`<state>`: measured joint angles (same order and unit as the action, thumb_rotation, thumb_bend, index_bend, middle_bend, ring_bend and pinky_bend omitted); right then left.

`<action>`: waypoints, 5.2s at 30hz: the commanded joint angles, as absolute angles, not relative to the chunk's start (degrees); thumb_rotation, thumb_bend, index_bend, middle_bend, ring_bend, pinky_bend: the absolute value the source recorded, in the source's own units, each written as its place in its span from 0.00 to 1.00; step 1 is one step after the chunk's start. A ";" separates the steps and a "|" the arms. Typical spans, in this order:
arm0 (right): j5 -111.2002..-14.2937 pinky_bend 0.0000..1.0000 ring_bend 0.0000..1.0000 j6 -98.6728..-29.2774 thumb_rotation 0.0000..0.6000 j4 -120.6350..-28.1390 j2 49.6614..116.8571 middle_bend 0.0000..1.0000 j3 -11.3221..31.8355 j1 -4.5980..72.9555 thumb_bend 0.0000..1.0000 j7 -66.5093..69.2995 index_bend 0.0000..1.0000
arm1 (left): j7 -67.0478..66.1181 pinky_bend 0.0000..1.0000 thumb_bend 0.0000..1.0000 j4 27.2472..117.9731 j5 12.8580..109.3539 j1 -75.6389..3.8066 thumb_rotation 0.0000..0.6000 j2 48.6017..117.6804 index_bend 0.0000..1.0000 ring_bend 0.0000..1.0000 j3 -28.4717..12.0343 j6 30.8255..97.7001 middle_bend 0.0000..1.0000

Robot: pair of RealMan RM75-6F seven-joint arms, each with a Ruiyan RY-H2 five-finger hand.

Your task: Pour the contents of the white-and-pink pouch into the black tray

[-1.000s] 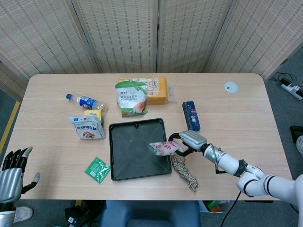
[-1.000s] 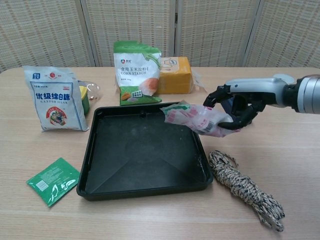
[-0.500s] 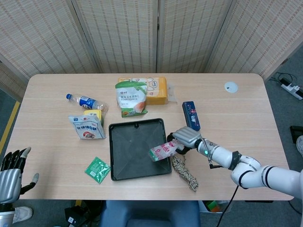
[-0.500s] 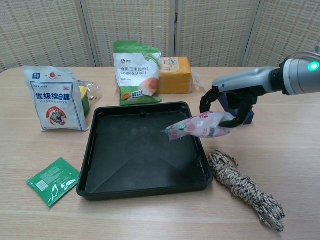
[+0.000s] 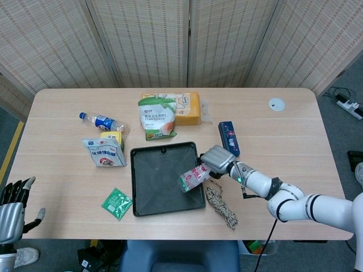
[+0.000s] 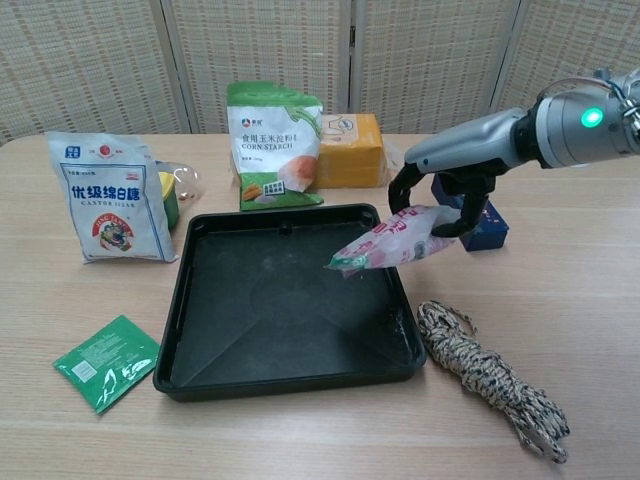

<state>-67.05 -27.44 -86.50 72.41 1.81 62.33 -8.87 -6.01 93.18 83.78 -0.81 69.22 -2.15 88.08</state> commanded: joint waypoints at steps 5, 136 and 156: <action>-58.44 1.00 1.00 -32.25 1.00 -87.18 74.75 0.65 -1.29 65.12 0.92 -22.40 0.77 | -6.14 0.00 0.40 93.27 83.78 -0.88 1.00 69.21 0.05 0.09 -2.17 87.95 0.13; -94.08 0.86 0.84 -53.83 1.00 -28.18 108.26 0.20 -5.16 42.44 0.68 81.39 0.18 | -10.82 0.00 0.40 97.47 84.41 -1.56 1.00 68.70 0.04 0.09 -1.97 87.94 0.13; -96.75 0.86 0.83 -57.25 1.00 -38.57 99.34 0.21 -6.29 45.74 0.68 79.68 0.24 | -11.44 0.00 0.40 97.96 84.76 -1.75 1.00 68.62 0.04 0.09 -1.88 87.79 0.13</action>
